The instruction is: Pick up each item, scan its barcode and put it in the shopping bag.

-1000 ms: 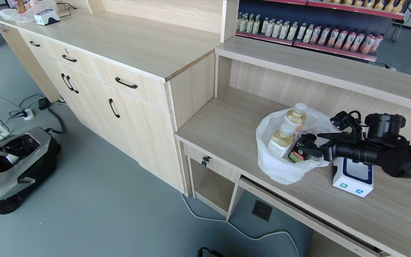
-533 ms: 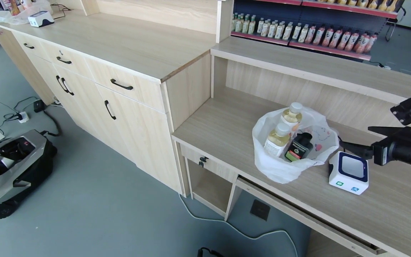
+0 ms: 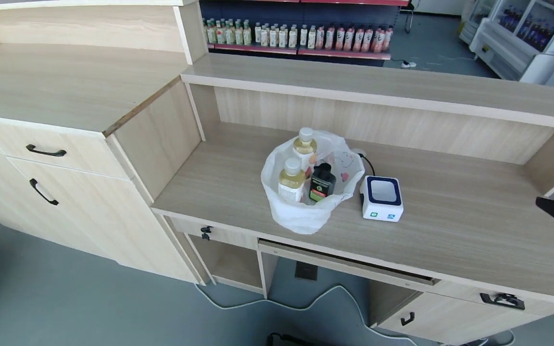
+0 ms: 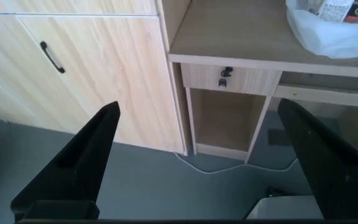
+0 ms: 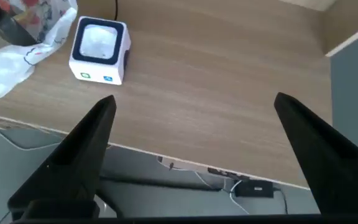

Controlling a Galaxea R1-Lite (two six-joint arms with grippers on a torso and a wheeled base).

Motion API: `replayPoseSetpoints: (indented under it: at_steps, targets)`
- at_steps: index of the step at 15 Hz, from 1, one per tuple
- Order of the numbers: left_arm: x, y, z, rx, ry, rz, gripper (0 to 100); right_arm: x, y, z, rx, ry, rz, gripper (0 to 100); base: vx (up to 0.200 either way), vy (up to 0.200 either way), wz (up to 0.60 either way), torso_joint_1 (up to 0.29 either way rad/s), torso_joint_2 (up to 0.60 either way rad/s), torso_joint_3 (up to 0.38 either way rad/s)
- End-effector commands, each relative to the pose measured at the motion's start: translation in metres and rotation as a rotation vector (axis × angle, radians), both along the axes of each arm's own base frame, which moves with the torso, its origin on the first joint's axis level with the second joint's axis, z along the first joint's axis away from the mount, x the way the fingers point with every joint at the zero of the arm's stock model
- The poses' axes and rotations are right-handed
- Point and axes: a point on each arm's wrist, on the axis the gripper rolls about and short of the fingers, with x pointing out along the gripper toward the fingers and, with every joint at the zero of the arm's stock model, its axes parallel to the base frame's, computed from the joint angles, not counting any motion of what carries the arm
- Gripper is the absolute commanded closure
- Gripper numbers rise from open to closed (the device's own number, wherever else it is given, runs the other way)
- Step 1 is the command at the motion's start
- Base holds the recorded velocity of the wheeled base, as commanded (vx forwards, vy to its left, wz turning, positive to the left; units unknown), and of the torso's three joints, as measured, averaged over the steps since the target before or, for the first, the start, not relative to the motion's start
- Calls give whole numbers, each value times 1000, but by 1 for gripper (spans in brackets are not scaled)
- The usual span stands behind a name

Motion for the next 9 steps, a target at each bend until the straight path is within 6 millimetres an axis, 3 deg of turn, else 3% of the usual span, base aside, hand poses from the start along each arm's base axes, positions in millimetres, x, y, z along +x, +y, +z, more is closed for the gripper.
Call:
replayPoseSetpoints:
  at_steps: [1,5,6,8,9]
  targets:
    - [0,0,0,0,-1,0,0,-52,17,0,4,-59,-24,0,0,0,-600,-2,7,2]
    - [0,0,0,0,-1,0,0,-101,33,-4,1,-98,-166,0,0,0,-600,2,-1,5]
    - [0,0,0,0,-1,0,0,-118,40,-28,35,-100,-115,0,0,0,-600,-7,2,12]
    - [0,0,0,0,-1,-2,0,-136,46,-72,51,-84,-40,0,0,0,0,0,0,0]
    - [0,0,0,0,-1,0,0,-142,47,-84,51,-98,-25,0,0,0,0,0,0,0]
